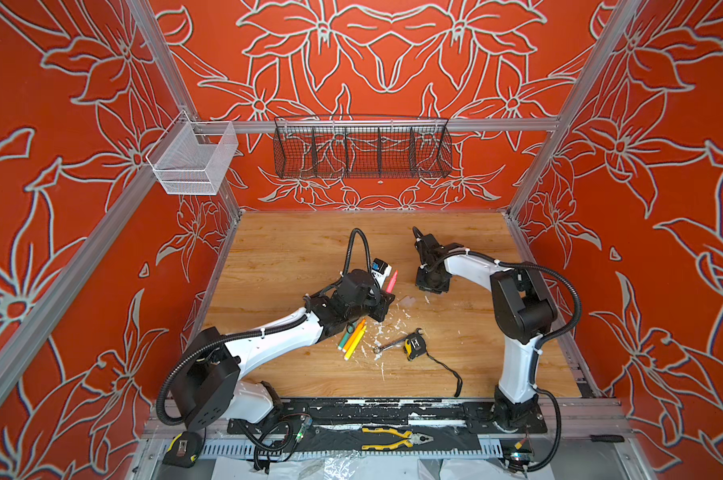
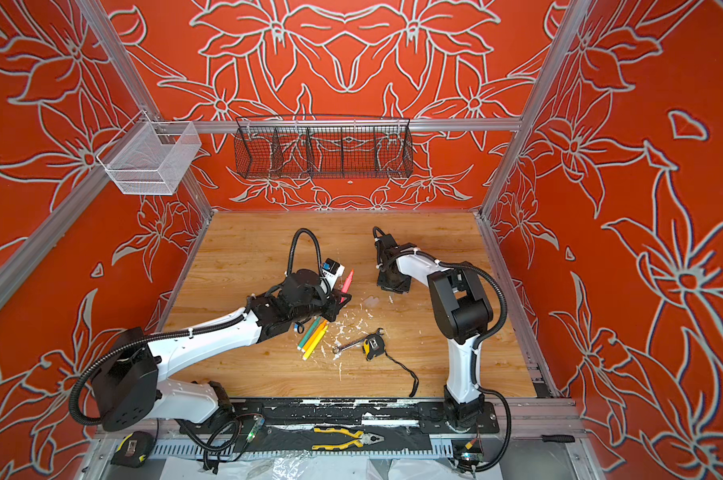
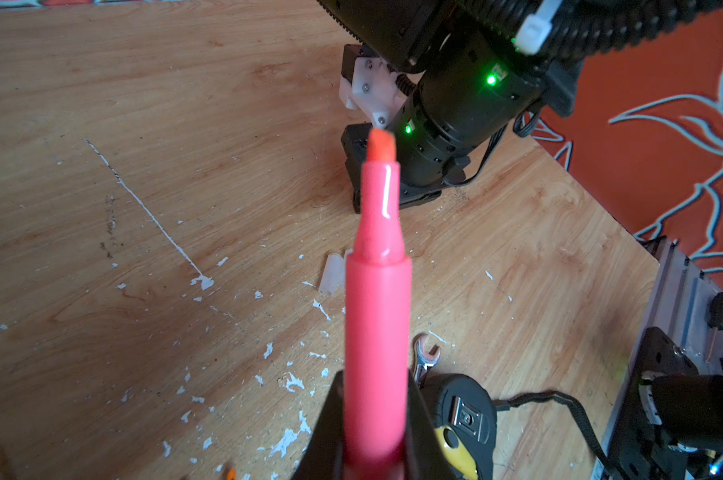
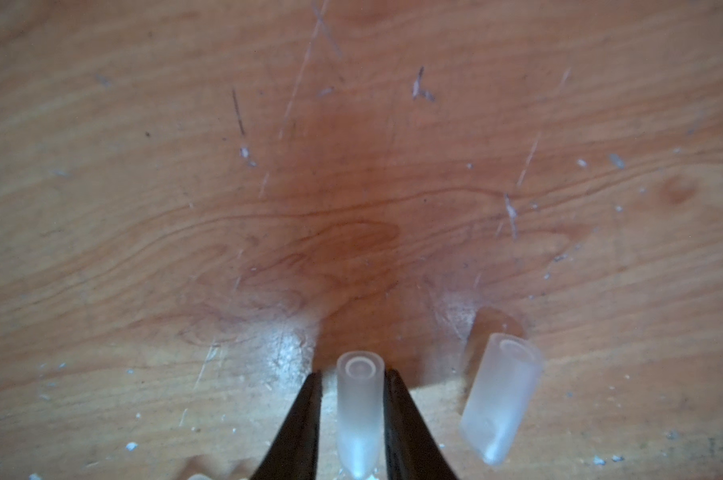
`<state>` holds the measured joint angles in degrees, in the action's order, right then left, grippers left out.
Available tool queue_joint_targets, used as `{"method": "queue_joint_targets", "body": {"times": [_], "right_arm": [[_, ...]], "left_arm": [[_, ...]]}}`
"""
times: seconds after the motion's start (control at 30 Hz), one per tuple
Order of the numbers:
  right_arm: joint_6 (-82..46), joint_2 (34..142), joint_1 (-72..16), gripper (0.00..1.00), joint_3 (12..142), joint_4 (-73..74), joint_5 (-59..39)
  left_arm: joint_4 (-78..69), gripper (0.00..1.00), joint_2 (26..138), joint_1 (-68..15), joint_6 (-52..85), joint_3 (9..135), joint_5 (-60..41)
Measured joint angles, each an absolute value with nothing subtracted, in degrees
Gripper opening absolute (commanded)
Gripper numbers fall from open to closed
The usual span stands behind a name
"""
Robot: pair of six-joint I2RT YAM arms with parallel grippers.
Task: Insert the pens into the pen caps
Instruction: 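Grasp a standing translucent cap with the right gripper, then lift the translucent cap and carry it toward the pink highlighter with the right gripper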
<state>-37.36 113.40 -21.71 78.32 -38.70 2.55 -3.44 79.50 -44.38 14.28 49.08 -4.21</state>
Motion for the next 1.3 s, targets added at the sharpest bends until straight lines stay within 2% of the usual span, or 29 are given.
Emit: {"method": "queue_joint_targets", "body": {"times": [0.2, 0.43, 0.6, 0.77, 0.93, 1.3], "right_arm": [[-36.9, 113.7, -21.7, 0.14, 78.7, -38.8, 2.5], [-36.9, 113.5, -21.7, 0.09, 78.4, -38.1, 1.9], [-37.2, 110.1, -21.6, 0.09, 73.6, -34.1, -0.3], [-37.8, 100.7, -21.5, 0.05, 65.3, -29.1, -2.2], [-38.9, 86.5, -21.5, 0.00, 56.6, -20.1, -4.2], [-45.8, 63.6, -21.0, 0.00, 34.2, 7.6, -11.3]], "left_arm": [[-3.4, 0.00, 79.5, -44.4, 14.2, 49.1, -4.1], [-3.0, 0.00, 79.5, -44.5, 14.1, 49.7, -4.1], [-3.0, 0.00, 79.5, -44.6, 13.9, 49.7, -4.2], [-2.7, 0.00, 80.0, -44.7, 13.8, 50.5, -4.8], [-2.7, 0.00, 81.2, -44.8, 13.6, 51.1, -6.3], [-3.1, 0.00, 83.3, -47.2, 13.8, 52.2, -9.9]]}}
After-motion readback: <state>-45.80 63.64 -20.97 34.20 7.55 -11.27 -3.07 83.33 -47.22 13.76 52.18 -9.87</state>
